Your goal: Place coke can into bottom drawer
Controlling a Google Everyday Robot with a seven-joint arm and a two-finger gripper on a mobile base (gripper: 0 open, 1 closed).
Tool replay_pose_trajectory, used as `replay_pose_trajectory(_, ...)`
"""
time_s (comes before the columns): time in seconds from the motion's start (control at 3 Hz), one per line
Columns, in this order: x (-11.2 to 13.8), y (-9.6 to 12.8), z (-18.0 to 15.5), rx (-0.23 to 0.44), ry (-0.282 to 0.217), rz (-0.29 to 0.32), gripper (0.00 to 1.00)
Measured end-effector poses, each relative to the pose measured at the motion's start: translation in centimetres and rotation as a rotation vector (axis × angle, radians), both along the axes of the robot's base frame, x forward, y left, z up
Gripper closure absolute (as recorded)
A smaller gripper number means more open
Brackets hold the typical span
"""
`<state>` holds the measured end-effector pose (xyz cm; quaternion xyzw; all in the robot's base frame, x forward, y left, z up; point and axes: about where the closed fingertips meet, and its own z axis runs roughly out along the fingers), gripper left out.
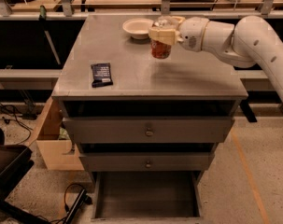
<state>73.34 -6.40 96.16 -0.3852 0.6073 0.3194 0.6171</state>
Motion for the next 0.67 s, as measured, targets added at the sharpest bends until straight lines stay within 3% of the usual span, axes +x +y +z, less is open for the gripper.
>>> replay_pose_trajectory(0.33, -6.8, 0.4, 1.7, -0.005, 0.006, 0.014, 1.00)
replay_pose_trajectory(0.67, -12.2, -1.1, 1.3, -0.059, 0.017, 0.034, 1.00)
